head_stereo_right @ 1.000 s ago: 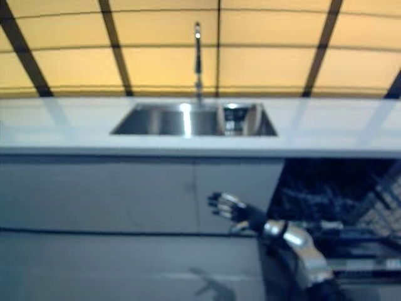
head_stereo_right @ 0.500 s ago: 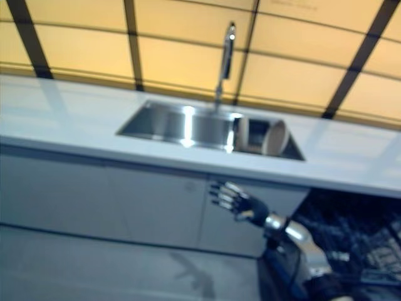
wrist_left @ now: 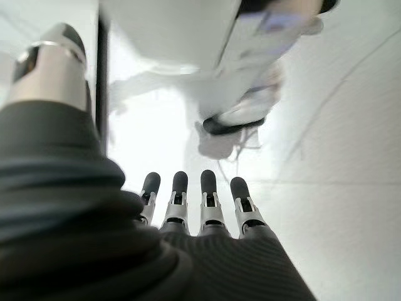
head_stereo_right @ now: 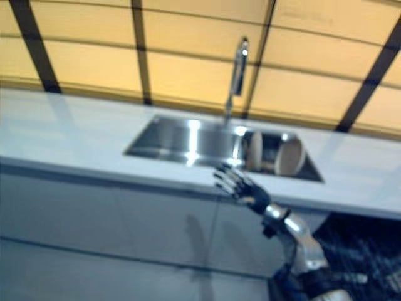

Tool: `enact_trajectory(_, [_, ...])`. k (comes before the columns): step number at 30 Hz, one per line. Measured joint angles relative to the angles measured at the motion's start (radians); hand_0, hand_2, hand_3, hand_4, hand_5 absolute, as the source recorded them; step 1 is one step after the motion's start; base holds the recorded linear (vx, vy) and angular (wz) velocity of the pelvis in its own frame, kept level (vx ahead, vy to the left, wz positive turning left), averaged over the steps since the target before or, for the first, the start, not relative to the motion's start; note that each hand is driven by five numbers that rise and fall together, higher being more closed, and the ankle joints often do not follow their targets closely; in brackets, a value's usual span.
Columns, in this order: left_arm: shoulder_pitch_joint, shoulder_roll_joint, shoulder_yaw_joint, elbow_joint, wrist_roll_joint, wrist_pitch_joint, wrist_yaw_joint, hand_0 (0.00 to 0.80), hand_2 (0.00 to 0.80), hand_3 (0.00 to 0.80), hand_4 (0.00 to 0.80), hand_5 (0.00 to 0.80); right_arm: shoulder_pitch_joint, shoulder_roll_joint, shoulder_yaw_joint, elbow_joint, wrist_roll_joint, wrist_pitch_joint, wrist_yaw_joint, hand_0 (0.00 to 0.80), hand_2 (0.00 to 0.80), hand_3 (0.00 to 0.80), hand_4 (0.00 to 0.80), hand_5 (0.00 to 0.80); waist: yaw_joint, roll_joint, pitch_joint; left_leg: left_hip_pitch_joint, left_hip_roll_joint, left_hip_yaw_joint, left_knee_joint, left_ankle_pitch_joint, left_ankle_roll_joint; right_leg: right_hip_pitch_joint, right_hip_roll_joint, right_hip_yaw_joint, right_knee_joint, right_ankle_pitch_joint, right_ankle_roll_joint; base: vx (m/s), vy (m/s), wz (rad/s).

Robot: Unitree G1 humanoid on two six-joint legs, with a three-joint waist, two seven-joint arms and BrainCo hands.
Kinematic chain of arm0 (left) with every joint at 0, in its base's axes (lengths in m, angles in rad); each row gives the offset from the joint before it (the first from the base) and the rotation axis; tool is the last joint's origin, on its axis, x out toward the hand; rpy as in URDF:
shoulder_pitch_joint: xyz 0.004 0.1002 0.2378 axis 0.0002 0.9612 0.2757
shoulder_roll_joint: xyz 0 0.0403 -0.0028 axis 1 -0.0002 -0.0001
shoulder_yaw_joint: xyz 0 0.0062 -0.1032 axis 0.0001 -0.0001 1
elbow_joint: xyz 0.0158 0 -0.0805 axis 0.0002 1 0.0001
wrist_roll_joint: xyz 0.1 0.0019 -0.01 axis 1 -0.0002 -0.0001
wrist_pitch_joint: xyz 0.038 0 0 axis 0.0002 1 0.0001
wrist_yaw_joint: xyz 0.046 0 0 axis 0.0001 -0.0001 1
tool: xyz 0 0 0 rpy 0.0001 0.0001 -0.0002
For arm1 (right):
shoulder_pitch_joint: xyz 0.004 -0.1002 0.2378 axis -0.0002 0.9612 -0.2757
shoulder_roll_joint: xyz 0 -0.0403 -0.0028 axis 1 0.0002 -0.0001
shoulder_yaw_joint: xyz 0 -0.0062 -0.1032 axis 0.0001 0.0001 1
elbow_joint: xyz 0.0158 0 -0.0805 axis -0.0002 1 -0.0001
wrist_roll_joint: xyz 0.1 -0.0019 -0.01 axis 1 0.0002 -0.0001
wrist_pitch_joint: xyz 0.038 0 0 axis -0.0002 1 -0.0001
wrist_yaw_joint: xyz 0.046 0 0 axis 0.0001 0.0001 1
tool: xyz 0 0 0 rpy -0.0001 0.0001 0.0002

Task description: Take plates into dishwasher

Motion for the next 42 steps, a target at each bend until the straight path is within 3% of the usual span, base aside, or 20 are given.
enact_trajectory(1, [0.008,-0.006,0.0,-0.003,0.012,0.006,0.007,0.0,0.0,0.0,0.0,0.0,0.007,-0.003,-0.009,-0.01,0.016,-0.002,-0.008,0.0,0.0,0.0,0.0,0.0,-0.031,-0.007,0.003,0.014,-0.021,-0.014,0.001,-0.009,-0.008,-0.068,-0.041,-0.036,-0.083,0.041,0.021,0.268,-0.223,0.85])
enact_trajectory(2, [0.009,-0.016,-0.002,-0.002,0.012,0.016,0.013,0.0,0.0,0.0,0.0,0.0,0.025,-0.008,-0.015,0.0,0.031,-0.007,-0.016,0.0,0.0,0.0,0.0,0.0,-0.074,-0.006,0.013,0.041,-0.033,-0.063,0.009,-0.025,-0.007,-0.097,-0.066,-0.03,-0.21,0.089,0.044,0.243,-0.282,1.16])
enact_trajectory(3, [0.012,-0.016,0.0,-0.003,0.011,0.02,0.015,0.0,0.0,0.0,0.0,0.0,0.031,-0.019,-0.015,0.019,0.032,-0.007,-0.027,0.0,0.0,0.0,0.0,0.0,-0.093,-0.004,0.018,0.066,-0.03,-0.08,0.004,-0.033,-0.012,-0.119,-0.074,-0.021,-0.261,0.133,0.04,0.064,-0.152,1.22])
enact_trajectory(5, [0.015,-0.004,-0.003,-0.02,0.007,0.022,0.02,0.0,0.0,0.0,0.0,0.0,0.027,-0.051,-0.015,0.037,0.039,-0.01,-0.06,0.0,0.0,0.0,0.0,0.0,-0.094,-0.005,0.012,0.104,-0.013,-0.056,-0.022,-0.041,-0.026,-0.115,-0.081,-0.03,-0.269,0.165,-0.004,0.068,-0.09,1.01])
enact_trajectory(7, [0.021,0.006,-0.002,-0.032,0.001,0.027,0.029,0.0,0.0,0.0,0.0,0.0,0.004,-0.061,-0.032,0.042,0.04,-0.016,-0.098,0.0,0.0,0.0,0.0,0.0,-0.094,-0.019,-0.003,0.157,-0.004,-0.02,-0.066,-0.041,-0.061,-0.049,-0.058,-0.049,-0.297,0.197,-0.027,0.114,-0.068,0.72])
enact_trajectory(8, [0.044,0.021,0.003,-0.031,0.001,0.039,0.031,0.0,0.0,0.0,0.0,0.0,-0.009,-0.05,-0.046,0.049,0.04,-0.017,-0.129,0.0,0.0,0.0,0.0,0.0,-0.066,-0.051,-0.026,0.191,-0.026,-0.009,-0.089,-0.046,-0.097,0.026,-0.035,-0.057,-0.395,0.242,-0.066,0.081,-0.029,-0.02])
enact_trajectory(9, [0.057,-0.001,0.006,-0.029,0.001,0.051,0.041,0.0,0.0,0.0,0.0,0.0,-0.033,-0.041,-0.053,0.075,0.038,-0.019,-0.152,0.0,0.0,0.0,0.0,0.0,-0.04,-0.02,-0.03,0.201,-0.006,-0.001,-0.08,-0.061,-0.11,0.06,0.004,-0.043,-0.454,0.263,-0.111,0.07,-0.023,-0.15])
enact_trajectory(11, [0.061,-0.025,0.019,-0.025,0.001,0.062,0.047,0.0,0.0,0.0,0.0,0.0,-0.039,-0.037,-0.063,0.078,0.037,-0.02,-0.196,0.0,0.0,0.0,0.0,0.0,-0.04,0.004,-0.032,0.197,0.026,0.006,-0.07,-0.067,-0.117,0.101,0.045,-0.03,-0.54,0.277,-0.126,0.025,-0.001,-0.28])
enact_trajectory(13, [0.055,-0.036,0.038,-0.024,0.001,0.061,0.053,0.0,0.0,0.0,0.0,0.0,-0.04,-0.038,-0.063,0.078,0.036,-0.021,-0.229,0.0,0.0,0.0,0.0,0.0,-0.045,0.001,-0.029,0.188,0.041,0.011,-0.054,-0.075,-0.109,0.125,0.066,-0.012,-0.578,0.287,-0.14,0.011,0.005,-0.31])
enact_trajectory(15, [0.033,-0.052,0.038,-0.024,0.001,0.057,0.068,0.0,0.0,0.0,0.0,0.0,-0.041,-0.039,-0.086,0.077,0.036,-0.045,-0.276,0.0,0.0,0.0,0.0,0.0,-0.065,0.018,-0.023,0.191,0.044,0.01,-0.104,-0.077,-0.115,0.136,0.099,0.01,-0.592,0.288,-0.141,-0.005,-0.001,-0.32])
enact_trajectory(18, [0.017,-0.051,0.04,-0.024,0.001,0.055,0.091,0.0,0.0,0.0,0.0,0.0,-0.04,-0.035,-0.087,0.075,0.035,-0.063,-0.334,0.0,0.0,0.0,0.0,0.0,-0.085,0.013,-0.022,0.219,0.05,0.026,-0.127,-0.068,-0.13,0.143,0.105,0.02,-0.602,0.285,-0.13,0.001,-0.005,-0.27])
enact_trajectory(21, [0.011,-0.048,0.04,-0.021,0.001,0.058,0.123,0.0,0.0,0.0,0.0,0.0,-0.036,-0.03,-0.104,0.056,0.027,-0.089,-0.43,0.0,0.0,0.0,0.0,0.0,-0.106,0.02,-0.017,0.243,0.05,0.053,-0.146,-0.065,-0.128,0.154,0.087,-0.034,-0.62,0.287,-0.128,0.021,0.007,-0.23])
enact_trajectory(29, [0.003,-0.058,0.047,-0.015,0.001,0.069,0.206,0.0,0.0,0.0,0.0,0.0,-0.013,-0.04,-0.173,0.047,-0.08,-0.088,-0.701,0.0,0.0,0.0,0.0,0.0,-0.125,0.057,0.009,0.252,0.049,0.068,-0.162,-0.065,-0.128,0.159,0.1,-0.024,-0.658,0.318,-0.131,-0.008,0.055,-0.06])
enact_trajectory(37, [-0.018,-0.066,0.046,-0.017,0.001,0.088,0.235,0.0,0.0,0.0,0.0,0.0,0.001,-0.042,-0.177,0.034,-0.1,-0.085,-0.809,0.0,0.0,0.0,0.0,0.0,-0.131,0.042,0.019,0.271,0.033,0.096,-0.173,-0.063,-0.124,0.157,0.099,0.007,-0.665,0.333,-0.116,-0.028,0.048,-0.15])
enact_trajectory(38, [-0.019,-0.065,0.046,-0.017,0.001,0.091,0.238,0.0,0.0,0.0,0.0,0.0,0.001,-0.042,-0.177,0.034,-0.1,-0.084,-0.813,0.0,0.0,0.0,0.0,0.0,-0.129,0.038,0.021,0.271,0.032,0.101,-0.172,-0.062,-0.123,0.155,0.096,-0.003,-0.664,0.334,-0.114,-0.163,-0.054,-0.22])
enact_trajectory(39, [-0.02,-0.063,0.046,-0.017,0.0,0.099,0.241,0.0,0.0,0.0,0.0,0.0,-0.001,-0.042,-0.177,0.035,-0.1,-0.083,-0.813,0.0,0.0,0.0,0.0,0.0,-0.123,0.03,0.027,0.274,0.034,0.129,-0.17,-0.06,-0.122,0.145,0.081,-0.056,-0.667,0.317,-0.102,-0.161,-0.059,-0.43])
enact_trajectory(40, [-0.022,-0.061,0.045,-0.015,-0.003,0.109,0.247,0.0,0.0,0.0,0.0,0.0,-0.012,-0.042,-0.177,0.041,-0.1,-0.075,-0.813,0.0,0.0,0.0,0.0,0.0,-0.1,0.04,0.029,0.263,0.053,0.186,-0.16,-0.058,-0.122,0.131,0.061,-0.16,-0.635,0.276,-0.063,-0.196,-0.075,-0.57])
enact_trajectory(41, [-0.026,-0.057,0.045,-0.012,-0.01,0.113,0.25,0.0,0.0,0.0,0.0,0.0,-0.018,-0.043,-0.177,0.043,-0.1,-0.071,-0.813,0.0,0.0,0.0,0.0,0.0,-0.093,0.044,0.033,0.26,0.062,0.203,-0.158,-0.059,-0.121,0.104,0.047,-0.187,-0.577,0.258,-0.049,-0.175,-0.143,-0.64])
enact_trajectory(42, [-0.031,-0.049,0.045,-0.01,-0.012,0.119,0.258,0.0,0.0,0.0,0.0,0.0,-0.029,-0.047,-0.176,0.044,-0.1,-0.062,-0.814,0.0,0.0,0.0,0.0,0.0,-0.079,0.048,0.037,0.252,0.079,0.232,-0.152,-0.058,-0.122,0.049,0.003,-0.195,-0.416,0.241,-0.051,-0.152,-0.186,-0.41])
